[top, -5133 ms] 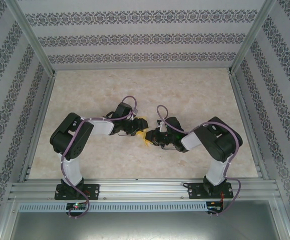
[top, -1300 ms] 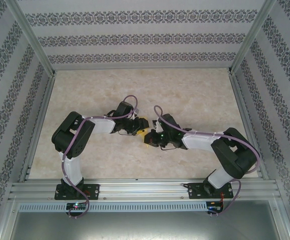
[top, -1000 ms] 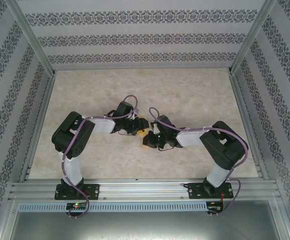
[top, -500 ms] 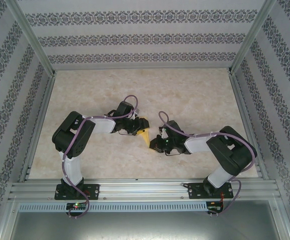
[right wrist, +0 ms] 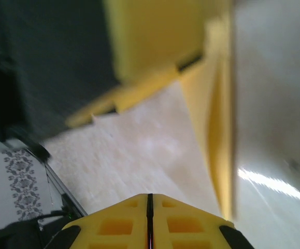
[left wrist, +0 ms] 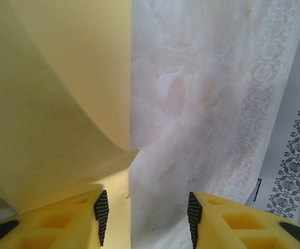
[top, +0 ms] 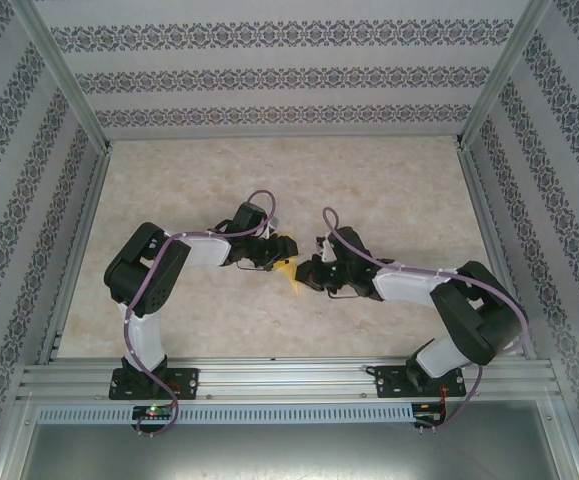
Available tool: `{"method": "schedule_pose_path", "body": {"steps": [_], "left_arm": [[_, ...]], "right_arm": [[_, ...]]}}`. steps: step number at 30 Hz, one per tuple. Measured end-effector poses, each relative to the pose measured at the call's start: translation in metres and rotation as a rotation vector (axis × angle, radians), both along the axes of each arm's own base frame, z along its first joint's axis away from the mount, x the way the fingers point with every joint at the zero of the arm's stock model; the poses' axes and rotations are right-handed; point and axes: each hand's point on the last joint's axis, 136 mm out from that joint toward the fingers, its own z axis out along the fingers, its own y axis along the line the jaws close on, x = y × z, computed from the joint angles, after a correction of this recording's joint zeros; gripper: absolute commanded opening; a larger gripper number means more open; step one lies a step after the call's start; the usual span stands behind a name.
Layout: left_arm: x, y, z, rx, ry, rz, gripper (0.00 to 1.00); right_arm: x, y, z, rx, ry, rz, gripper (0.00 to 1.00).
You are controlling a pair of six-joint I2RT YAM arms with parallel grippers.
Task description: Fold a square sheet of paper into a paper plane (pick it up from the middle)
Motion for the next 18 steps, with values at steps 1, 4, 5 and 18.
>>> {"method": "schedule_pose_path", "body": {"steps": [1,4,5,18], "left_arm": [[0.000,0.000,0.000,0.000,0.000,0.000,0.48],[0.000,0.000,0.000,-0.002,0.001,-0.002,0.48],[0.000,0.000,0.000,-0.002,0.002,-0.001,0.48],[0.000,0.000,0.000,-0.002,0.002,-0.003,0.48]], "right_arm": [[0.005,0.004,0.002,0.003,-0.007,-0.001,0.11],[0.019,0.012,0.001,0.008,-0.018,-0.010,0.10],[0.021,0.013,-0.002,0.009,-0.015,-0.011,0.10],[0.022,0.007,-0.049,-0.078,0.069,-0.056,0.08]]}}
